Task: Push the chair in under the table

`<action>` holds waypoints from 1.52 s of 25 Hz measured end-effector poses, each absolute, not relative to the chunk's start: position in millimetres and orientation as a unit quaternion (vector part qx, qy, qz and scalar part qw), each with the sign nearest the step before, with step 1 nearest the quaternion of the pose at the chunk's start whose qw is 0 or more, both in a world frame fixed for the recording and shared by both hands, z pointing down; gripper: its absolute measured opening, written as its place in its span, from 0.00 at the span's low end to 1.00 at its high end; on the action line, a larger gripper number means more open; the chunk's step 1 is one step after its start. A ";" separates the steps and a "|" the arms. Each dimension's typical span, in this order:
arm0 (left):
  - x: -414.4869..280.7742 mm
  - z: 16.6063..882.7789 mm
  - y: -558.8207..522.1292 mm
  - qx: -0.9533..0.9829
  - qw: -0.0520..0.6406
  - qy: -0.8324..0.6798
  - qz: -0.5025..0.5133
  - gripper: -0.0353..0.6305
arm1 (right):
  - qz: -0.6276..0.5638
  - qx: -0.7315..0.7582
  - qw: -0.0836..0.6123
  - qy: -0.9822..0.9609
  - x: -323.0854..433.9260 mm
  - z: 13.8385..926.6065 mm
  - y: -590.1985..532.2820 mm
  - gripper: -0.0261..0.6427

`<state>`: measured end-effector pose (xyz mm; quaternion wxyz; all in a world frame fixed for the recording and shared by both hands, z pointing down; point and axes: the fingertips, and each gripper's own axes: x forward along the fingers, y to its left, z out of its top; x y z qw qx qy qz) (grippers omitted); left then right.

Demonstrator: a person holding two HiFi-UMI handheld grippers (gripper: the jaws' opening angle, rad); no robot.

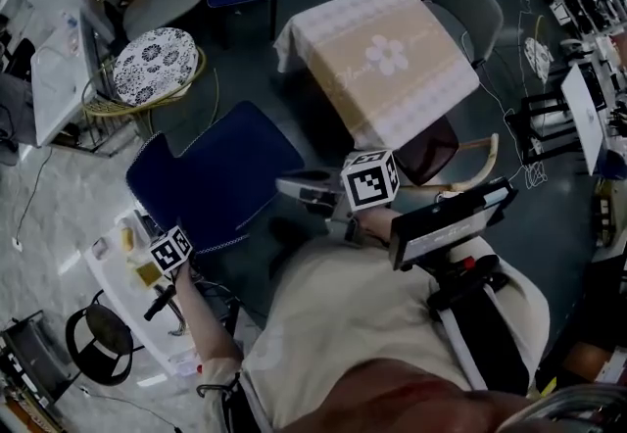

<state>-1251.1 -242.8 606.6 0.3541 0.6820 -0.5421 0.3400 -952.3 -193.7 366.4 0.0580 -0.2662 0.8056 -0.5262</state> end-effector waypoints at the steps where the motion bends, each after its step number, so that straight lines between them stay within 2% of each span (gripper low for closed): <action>1: -1249.6 606.3 -243.4 0.686 0.351 -0.539 0.341 0.23 | -0.527 -0.266 0.057 0.805 -953.4 367.0 -192.6 0.06; 4: -1249.7 606.7 -245.3 0.696 0.363 -0.529 0.322 0.23 | -0.533 -0.268 0.054 0.801 -956.6 371.5 -192.1 0.06; 7: -1250.1 606.7 -245.0 0.695 0.354 -0.512 0.360 0.23 | -0.542 -0.265 0.053 0.795 -957.2 372.4 -194.9 0.06; 11: -1247.9 605.4 -244.5 0.708 0.378 -0.498 0.329 0.23 | -0.548 -0.256 0.050 0.795 -963.2 372.5 -193.2 0.06; 15: -1245.9 609.4 -247.0 0.712 0.371 -0.483 0.351 0.23 | -0.553 -0.242 0.047 0.796 -970.9 374.5 -190.7 0.06; 25: -1254.6 612.3 -232.7 0.671 0.462 -0.494 0.302 0.32 | -0.547 -0.247 0.061 0.797 -945.5 367.7 -179.0 0.06; 28: -1237.5 610.5 -217.3 0.623 0.523 -0.513 0.275 0.32 | -0.547 -0.260 0.061 0.794 -900.5 356.8 -160.5 0.06; 31: -1213.9 621.0 -239.6 0.619 0.523 -0.505 0.296 0.31 | -0.550 -0.292 0.078 0.778 -858.1 355.5 -161.3 0.06; 38: -1238.4 619.9 -243.6 0.632 0.526 -0.491 0.290 0.23 | -0.549 -0.270 0.079 0.787 -904.5 376.4 -174.3 0.06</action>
